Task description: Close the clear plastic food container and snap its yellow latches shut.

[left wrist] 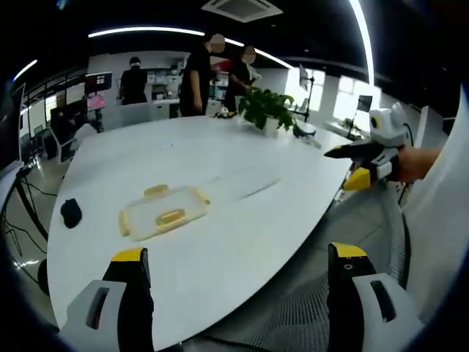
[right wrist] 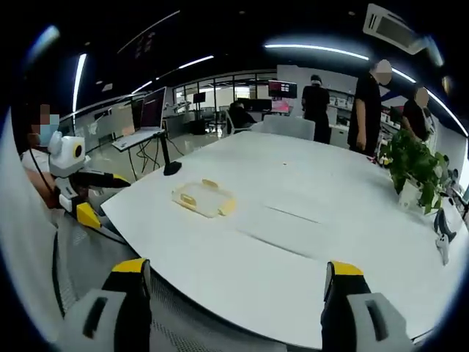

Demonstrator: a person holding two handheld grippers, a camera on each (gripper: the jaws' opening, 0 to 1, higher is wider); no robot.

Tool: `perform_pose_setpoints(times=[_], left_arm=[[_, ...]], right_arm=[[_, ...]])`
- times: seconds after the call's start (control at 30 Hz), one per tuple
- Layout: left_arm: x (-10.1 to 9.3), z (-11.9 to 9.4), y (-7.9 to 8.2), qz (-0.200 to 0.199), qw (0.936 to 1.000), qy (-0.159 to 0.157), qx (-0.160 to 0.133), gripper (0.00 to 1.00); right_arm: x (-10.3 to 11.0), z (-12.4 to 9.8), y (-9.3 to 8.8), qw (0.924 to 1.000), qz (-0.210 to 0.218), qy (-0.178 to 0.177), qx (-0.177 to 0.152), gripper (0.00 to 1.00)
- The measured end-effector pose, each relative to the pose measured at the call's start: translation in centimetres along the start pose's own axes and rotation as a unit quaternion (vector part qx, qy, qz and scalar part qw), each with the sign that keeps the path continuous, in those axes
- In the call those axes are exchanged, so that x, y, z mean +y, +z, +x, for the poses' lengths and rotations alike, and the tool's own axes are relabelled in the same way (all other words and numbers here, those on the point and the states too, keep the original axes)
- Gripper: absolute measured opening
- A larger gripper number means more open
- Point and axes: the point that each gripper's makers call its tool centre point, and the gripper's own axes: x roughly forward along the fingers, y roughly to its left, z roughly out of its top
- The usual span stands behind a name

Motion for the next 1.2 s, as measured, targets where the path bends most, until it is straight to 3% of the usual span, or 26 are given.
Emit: perform_pose_setpoints(times=[1.2], left_arm=[[0.05, 0.05, -0.17, 0.008, 1.0000, 0.002, 0.004, 0.99]], right_arm=[[0.23, 0.05, 0.08, 1.0000, 0.002, 0.005, -0.002, 0.99]])
